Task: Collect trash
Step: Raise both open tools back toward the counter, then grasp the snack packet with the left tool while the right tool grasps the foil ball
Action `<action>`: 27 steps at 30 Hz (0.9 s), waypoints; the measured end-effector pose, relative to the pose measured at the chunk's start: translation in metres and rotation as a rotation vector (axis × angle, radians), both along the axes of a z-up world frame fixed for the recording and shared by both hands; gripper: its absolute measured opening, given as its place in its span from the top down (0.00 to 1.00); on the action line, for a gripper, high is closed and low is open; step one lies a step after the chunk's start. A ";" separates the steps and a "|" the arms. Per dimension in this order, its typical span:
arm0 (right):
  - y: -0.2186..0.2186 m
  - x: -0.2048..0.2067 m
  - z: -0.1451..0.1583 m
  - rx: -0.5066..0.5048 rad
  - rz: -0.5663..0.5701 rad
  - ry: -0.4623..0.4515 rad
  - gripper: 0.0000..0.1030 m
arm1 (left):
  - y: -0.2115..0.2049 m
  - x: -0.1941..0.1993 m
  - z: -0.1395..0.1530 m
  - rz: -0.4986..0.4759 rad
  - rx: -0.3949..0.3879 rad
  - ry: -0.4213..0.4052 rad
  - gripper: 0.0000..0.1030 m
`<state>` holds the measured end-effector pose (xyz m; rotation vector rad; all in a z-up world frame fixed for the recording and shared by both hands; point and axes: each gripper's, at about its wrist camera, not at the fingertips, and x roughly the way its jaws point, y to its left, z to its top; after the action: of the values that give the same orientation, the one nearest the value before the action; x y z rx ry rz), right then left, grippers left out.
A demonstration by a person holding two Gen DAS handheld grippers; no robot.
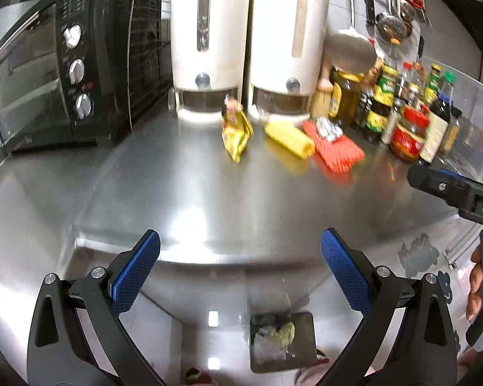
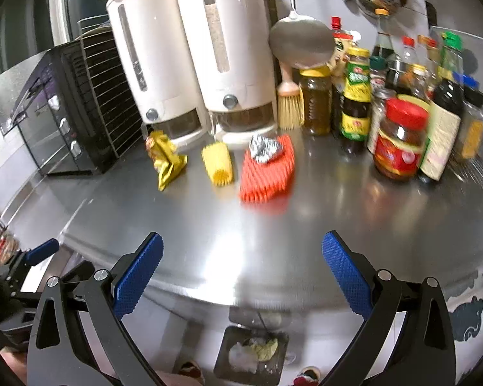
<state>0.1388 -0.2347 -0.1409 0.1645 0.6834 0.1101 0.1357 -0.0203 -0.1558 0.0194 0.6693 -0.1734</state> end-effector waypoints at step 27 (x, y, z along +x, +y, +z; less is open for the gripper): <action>-0.017 0.198 -0.031 0.074 -0.063 0.174 0.36 | -0.025 0.193 -0.005 0.002 0.002 0.083 0.29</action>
<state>0.3367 -0.2517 -0.1722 0.2685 0.8476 0.0605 0.3290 -0.0448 -0.1605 0.0132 0.7523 -0.1728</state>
